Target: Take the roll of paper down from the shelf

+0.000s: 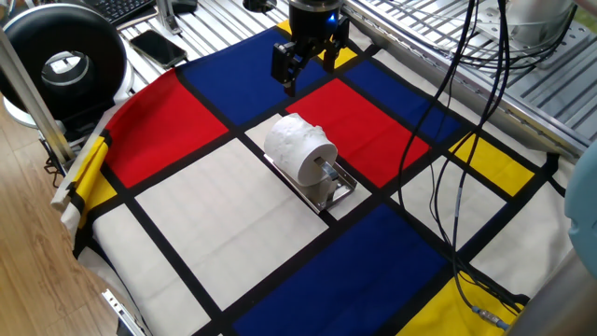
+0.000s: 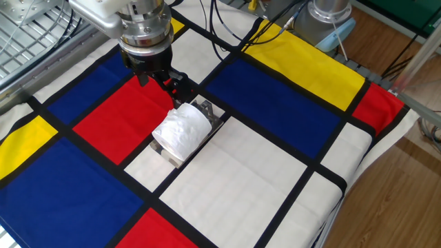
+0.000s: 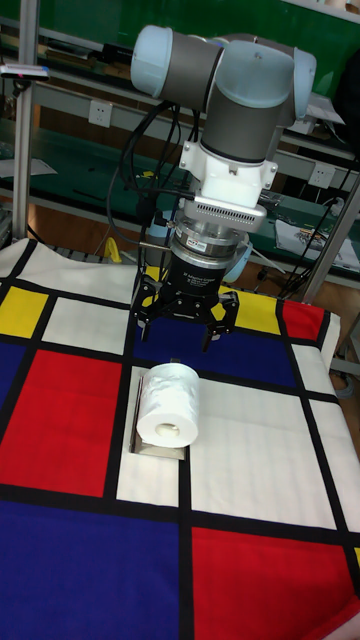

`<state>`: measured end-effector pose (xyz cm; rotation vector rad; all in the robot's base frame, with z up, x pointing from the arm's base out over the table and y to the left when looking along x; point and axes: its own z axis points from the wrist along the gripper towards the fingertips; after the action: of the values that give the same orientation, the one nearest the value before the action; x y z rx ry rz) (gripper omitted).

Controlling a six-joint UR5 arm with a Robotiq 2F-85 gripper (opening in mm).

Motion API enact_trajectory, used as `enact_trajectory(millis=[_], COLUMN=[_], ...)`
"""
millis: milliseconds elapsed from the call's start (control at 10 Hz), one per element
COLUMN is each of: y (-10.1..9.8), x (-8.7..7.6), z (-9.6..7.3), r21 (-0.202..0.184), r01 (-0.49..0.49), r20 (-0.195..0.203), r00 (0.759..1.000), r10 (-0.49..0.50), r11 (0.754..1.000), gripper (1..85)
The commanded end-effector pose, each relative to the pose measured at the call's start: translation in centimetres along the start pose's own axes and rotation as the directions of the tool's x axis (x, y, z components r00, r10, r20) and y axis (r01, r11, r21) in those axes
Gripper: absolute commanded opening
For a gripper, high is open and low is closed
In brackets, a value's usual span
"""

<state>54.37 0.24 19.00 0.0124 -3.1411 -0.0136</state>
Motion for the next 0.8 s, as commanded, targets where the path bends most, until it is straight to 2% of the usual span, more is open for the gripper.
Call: enact_trajectory(millis=[0, 100, 200, 300, 400, 500, 600, 700], y=[2.4, 3.0, 1.4, 0.4, 0.6, 1.5, 1.7, 1.8], x=[-6.7, -4.3, -1.8, -2.5, -3.0, -3.4, -5.6, -4.6], z=[-1.0, -0.5, -0.1, -0.1, -0.2, -0.3, -0.7, -0.5], r21=[-0.149, -0.141, -0.063, -0.036, -0.046, -0.077, -0.095, -0.097], r01=[-0.237, -0.216, -0.277, -0.308, -0.265, -0.23, -0.171, -0.206], r20=[0.227, 0.138, 0.055, 0.089, 0.107, 0.118, 0.201, 0.159], r00=[0.937, 0.962, 0.958, 0.946, 0.957, 0.964, 0.962, 0.962], r10=[0.266, 0.235, 0.28, 0.31, 0.269, 0.238, 0.187, 0.22], r11=[0.96, 0.966, 0.959, 0.951, 0.963, 0.97, 0.981, 0.974], gripper=[84.0, 1.0, 1.0, 1.0, 1.0, 1.0, 1.0, 1.0])
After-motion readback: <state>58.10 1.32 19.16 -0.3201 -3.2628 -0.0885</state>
